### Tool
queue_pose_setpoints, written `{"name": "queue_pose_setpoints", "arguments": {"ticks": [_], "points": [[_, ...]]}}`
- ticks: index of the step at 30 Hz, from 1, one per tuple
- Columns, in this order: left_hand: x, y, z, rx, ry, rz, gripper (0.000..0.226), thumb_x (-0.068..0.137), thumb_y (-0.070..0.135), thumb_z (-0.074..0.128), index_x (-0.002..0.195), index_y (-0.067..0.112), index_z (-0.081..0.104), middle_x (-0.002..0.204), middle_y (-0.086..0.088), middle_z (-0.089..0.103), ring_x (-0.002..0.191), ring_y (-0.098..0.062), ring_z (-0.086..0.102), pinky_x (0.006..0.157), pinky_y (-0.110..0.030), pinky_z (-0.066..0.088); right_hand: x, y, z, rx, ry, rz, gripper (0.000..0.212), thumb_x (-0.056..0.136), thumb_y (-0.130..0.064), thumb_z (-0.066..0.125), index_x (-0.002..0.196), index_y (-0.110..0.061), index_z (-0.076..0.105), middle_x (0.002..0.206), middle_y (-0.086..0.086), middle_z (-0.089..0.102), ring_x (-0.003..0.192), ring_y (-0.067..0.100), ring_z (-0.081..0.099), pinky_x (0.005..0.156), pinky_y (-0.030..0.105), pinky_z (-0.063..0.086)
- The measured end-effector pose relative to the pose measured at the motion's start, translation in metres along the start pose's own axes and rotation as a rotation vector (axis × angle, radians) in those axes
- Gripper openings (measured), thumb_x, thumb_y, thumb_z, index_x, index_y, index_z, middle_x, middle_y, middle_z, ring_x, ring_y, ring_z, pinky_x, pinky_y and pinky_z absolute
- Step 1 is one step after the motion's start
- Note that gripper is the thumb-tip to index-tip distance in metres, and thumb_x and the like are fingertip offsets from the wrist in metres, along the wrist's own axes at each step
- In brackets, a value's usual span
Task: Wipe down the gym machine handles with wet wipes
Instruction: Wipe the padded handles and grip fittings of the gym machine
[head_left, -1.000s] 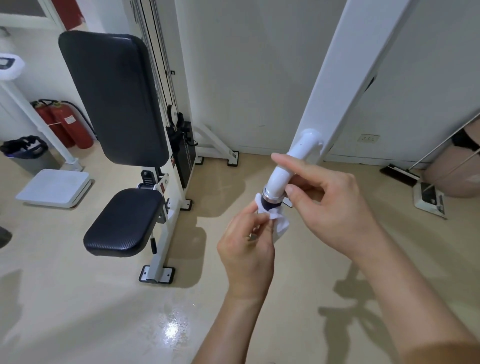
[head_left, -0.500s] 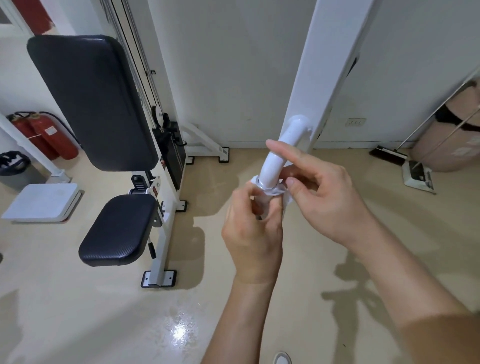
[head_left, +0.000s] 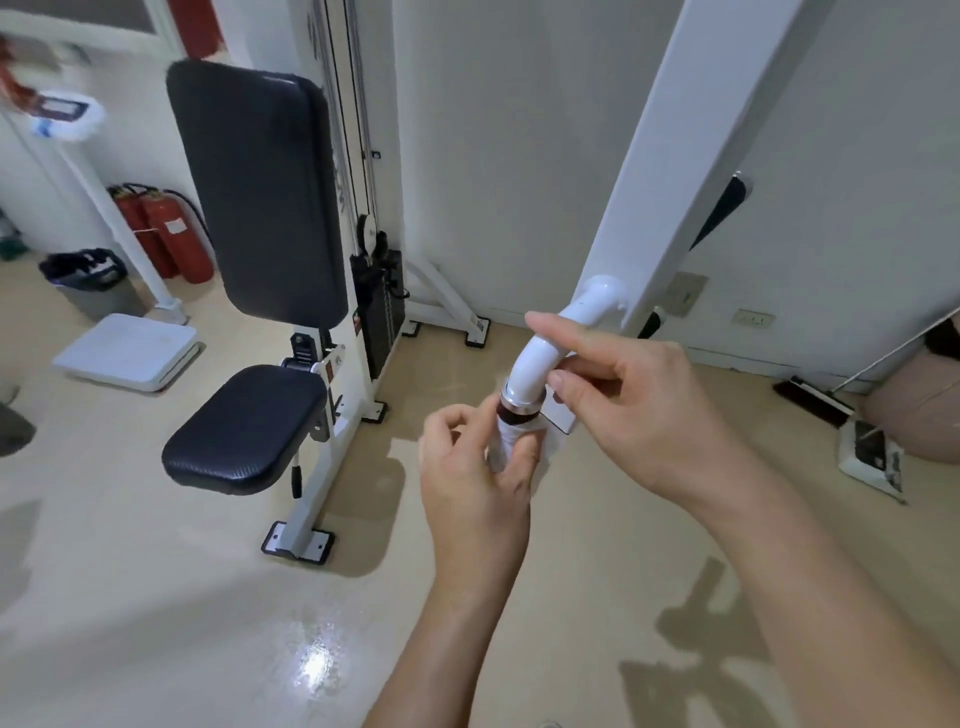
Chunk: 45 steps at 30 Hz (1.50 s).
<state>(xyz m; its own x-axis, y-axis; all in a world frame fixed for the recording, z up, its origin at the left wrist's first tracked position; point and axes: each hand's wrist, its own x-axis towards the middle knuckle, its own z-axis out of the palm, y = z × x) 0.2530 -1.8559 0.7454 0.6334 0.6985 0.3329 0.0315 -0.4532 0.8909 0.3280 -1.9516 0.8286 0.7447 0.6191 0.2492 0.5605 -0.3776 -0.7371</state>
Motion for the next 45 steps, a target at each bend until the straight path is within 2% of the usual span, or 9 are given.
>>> {"name": "queue_pose_setpoints", "arguments": {"ticks": [7, 11, 15, 19, 22, 27, 34, 40, 45], "points": [[-0.013, 0.038, 0.024, -0.3, 0.348, -0.279, 0.032, 0.072, 0.013, 0.075, 0.095, 0.033, 0.063, 0.083, 0.012, 0.065, 0.067, -0.008, 0.059, 0.062, -0.022, 0.051, 0.001, 0.025, -0.007, 0.185, -0.051, -0.156, 0.052, 0.09, -0.009, 0.059, 0.121, -0.05, 0.055, 0.079, -0.011, 0.071, 0.065, 0.005, 0.059, 0.07, 0.016, 0.049], [-0.027, 0.049, 0.039, -0.249, 0.469, -0.269, 0.027, 0.077, 0.012, 0.072, 0.098, 0.028, 0.067, 0.077, 0.012, 0.065, 0.065, -0.01, 0.058, 0.062, -0.019, 0.048, -0.002, 0.034, -0.01, 0.223, -0.136, -0.216, 0.056, 0.09, -0.007, 0.058, 0.128, -0.047, 0.051, 0.094, -0.013, 0.072, 0.082, 0.006, 0.066, 0.079, 0.02, 0.052], [-0.025, 0.05, 0.038, -0.063, 0.399, -0.267, 0.029, 0.075, 0.018, 0.067, 0.1, 0.033, 0.068, 0.061, 0.007, 0.062, 0.055, -0.015, 0.057, 0.061, -0.035, 0.054, -0.005, 0.04, -0.012, 0.273, -0.174, -0.216, 0.066, 0.083, -0.002, 0.045, 0.131, -0.046, 0.049, 0.104, -0.015, 0.07, 0.094, 0.007, 0.065, 0.075, 0.019, 0.051], [-0.02, 0.051, 0.019, 0.076, 0.211, -0.32, 0.024, 0.075, 0.017, 0.069, 0.095, 0.03, 0.072, 0.069, 0.003, 0.069, 0.059, -0.007, 0.058, 0.054, -0.011, 0.045, -0.035, 0.05, 0.007, 0.491, 0.059, -0.111, 0.055, 0.086, 0.005, 0.054, 0.112, -0.042, 0.056, 0.098, -0.023, 0.063, 0.083, 0.001, 0.062, 0.068, 0.011, 0.048], [-0.021, 0.059, 0.014, -0.083, 0.149, -0.38, 0.027, 0.074, 0.002, 0.064, 0.087, 0.023, 0.073, 0.074, -0.012, 0.069, 0.051, -0.008, 0.051, 0.045, -0.012, 0.042, -0.048, 0.053, 0.028, 0.623, 0.036, 0.084, 0.029, 0.088, -0.012, 0.065, 0.103, -0.037, 0.066, 0.095, -0.013, 0.07, 0.081, 0.007, 0.067, 0.068, 0.024, 0.055], [-0.024, 0.061, 0.006, -0.482, 0.044, -0.484, 0.035, 0.079, -0.008, 0.055, 0.094, 0.017, 0.074, 0.084, -0.03, 0.064, 0.069, -0.026, 0.055, 0.064, -0.037, 0.044, -0.036, 0.053, 0.036, 0.822, 0.013, 0.358, 0.01, 0.084, -0.017, 0.069, 0.092, -0.02, 0.075, 0.083, 0.009, 0.074, 0.078, 0.03, 0.07, 0.076, 0.049, 0.058], [-0.036, 0.051, 0.012, -0.708, 0.036, -0.454, 0.041, 0.074, -0.009, 0.057, 0.107, 0.012, 0.07, 0.093, -0.016, 0.062, 0.085, -0.027, 0.049, 0.075, -0.041, 0.037, -0.05, 0.047, 0.034, 0.742, 0.04, 0.217, 0.017, 0.085, -0.002, 0.063, 0.084, -0.016, 0.072, 0.071, 0.009, 0.07, 0.062, 0.02, 0.064, 0.059, 0.027, 0.053], [-0.033, 0.049, 0.01, -0.507, 0.132, -0.411, 0.026, 0.089, 0.007, 0.063, 0.108, 0.022, 0.072, 0.078, -0.007, 0.067, 0.067, -0.014, 0.055, 0.054, -0.019, 0.045, -0.041, 0.048, 0.038, 0.812, 0.079, 0.283, 0.01, 0.084, -0.008, 0.07, 0.083, -0.015, 0.076, 0.077, 0.009, 0.074, 0.076, 0.033, 0.07, 0.077, 0.05, 0.058], [-0.034, 0.03, 0.022, -0.076, 0.191, -0.161, 0.033, 0.089, 0.019, 0.064, 0.122, 0.024, 0.064, 0.1, 0.005, 0.068, 0.087, -0.009, 0.063, 0.074, -0.02, 0.051, -0.037, 0.048, 0.04, 0.586, 0.155, 0.234, 0.011, 0.084, -0.011, 0.068, 0.089, -0.018, 0.074, 0.083, -0.003, 0.074, 0.077, 0.011, 0.07, 0.074, 0.026, 0.055]]}}
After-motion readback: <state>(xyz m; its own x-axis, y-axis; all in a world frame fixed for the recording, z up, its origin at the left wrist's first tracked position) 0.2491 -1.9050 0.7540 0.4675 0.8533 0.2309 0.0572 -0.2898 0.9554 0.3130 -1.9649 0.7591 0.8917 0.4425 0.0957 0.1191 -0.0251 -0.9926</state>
